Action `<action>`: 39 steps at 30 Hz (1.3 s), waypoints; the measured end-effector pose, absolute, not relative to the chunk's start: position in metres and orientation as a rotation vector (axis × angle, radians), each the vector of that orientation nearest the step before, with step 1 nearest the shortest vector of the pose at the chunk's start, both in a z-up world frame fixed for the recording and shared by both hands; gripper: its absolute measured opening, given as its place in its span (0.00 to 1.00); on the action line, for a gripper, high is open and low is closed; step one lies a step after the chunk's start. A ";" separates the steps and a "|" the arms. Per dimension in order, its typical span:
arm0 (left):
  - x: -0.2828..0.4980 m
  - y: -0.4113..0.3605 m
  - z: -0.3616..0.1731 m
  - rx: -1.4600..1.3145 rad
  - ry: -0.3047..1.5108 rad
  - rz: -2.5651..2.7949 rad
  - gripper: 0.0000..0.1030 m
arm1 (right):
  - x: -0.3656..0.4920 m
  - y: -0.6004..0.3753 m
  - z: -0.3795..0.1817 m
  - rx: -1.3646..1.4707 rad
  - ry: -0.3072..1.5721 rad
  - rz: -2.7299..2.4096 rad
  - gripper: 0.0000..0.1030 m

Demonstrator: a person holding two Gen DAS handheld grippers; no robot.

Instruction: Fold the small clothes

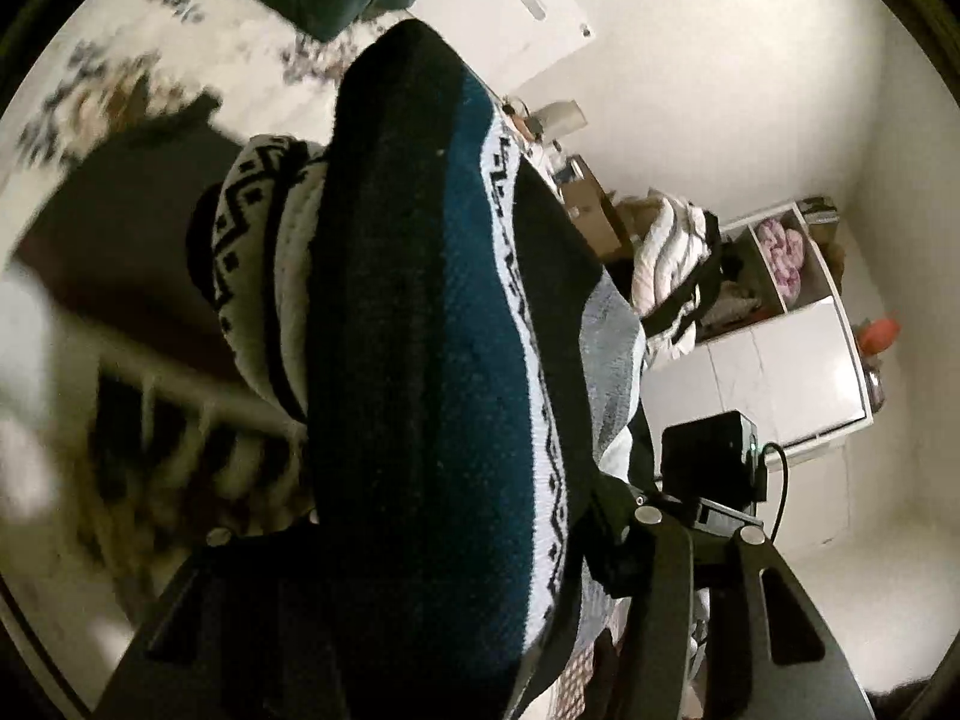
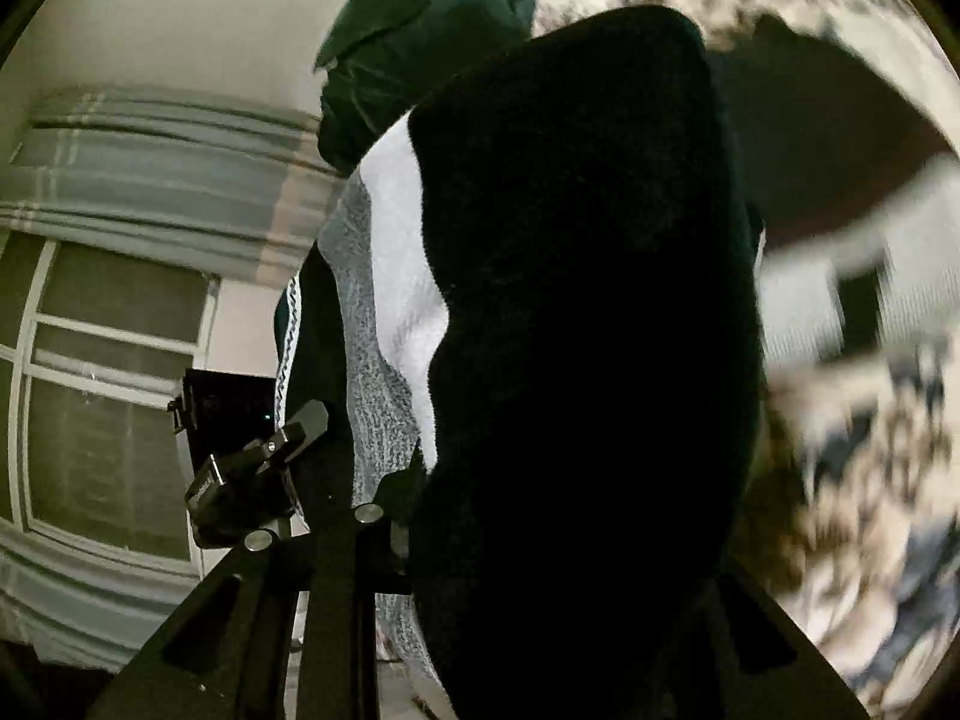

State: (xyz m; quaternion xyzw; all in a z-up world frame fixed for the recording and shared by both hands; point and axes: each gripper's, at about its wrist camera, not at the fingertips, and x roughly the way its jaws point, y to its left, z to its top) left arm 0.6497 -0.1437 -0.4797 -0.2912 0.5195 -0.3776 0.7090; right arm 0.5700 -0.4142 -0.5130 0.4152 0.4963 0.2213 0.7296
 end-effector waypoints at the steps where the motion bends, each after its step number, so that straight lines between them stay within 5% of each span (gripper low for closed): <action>1: 0.667 -0.149 -0.476 -0.636 1.149 -0.837 0.48 | 0.589 -0.415 -0.510 0.914 1.082 0.478 0.28; 9: 0.766 -0.154 -0.542 -0.485 1.291 -0.750 0.48 | 0.706 -0.418 -0.553 0.917 1.141 0.371 0.27; 16: 0.756 -0.156 -0.632 -0.430 1.466 -0.639 0.51 | 0.737 -0.416 -0.624 0.836 1.344 0.198 0.36; 21: 0.747 -0.157 -0.617 -0.384 1.439 -0.608 0.51 | 0.720 -0.432 -0.611 0.608 1.347 0.028 0.83; 25: 0.749 -0.157 -0.582 -0.300 1.337 -0.517 0.57 | 0.702 -0.436 -0.585 0.456 1.313 -0.107 0.84; 26: 0.741 -0.156 -0.573 -0.253 1.297 -0.482 0.65 | 0.695 -0.432 -0.570 0.404 1.282 -0.155 0.88; 27: 0.739 -0.146 -0.569 -0.216 1.271 -0.452 0.86 | 0.685 -0.444 -0.563 0.374 1.266 -0.182 0.99; 28: 0.730 -0.146 -0.560 -0.171 1.243 -0.418 0.96 | 0.677 -0.438 -0.550 0.328 1.234 -0.222 1.00; 39: 0.629 -0.141 -0.462 0.056 1.039 -0.267 0.96 | 0.564 -0.386 -0.416 0.143 1.014 -0.362 1.00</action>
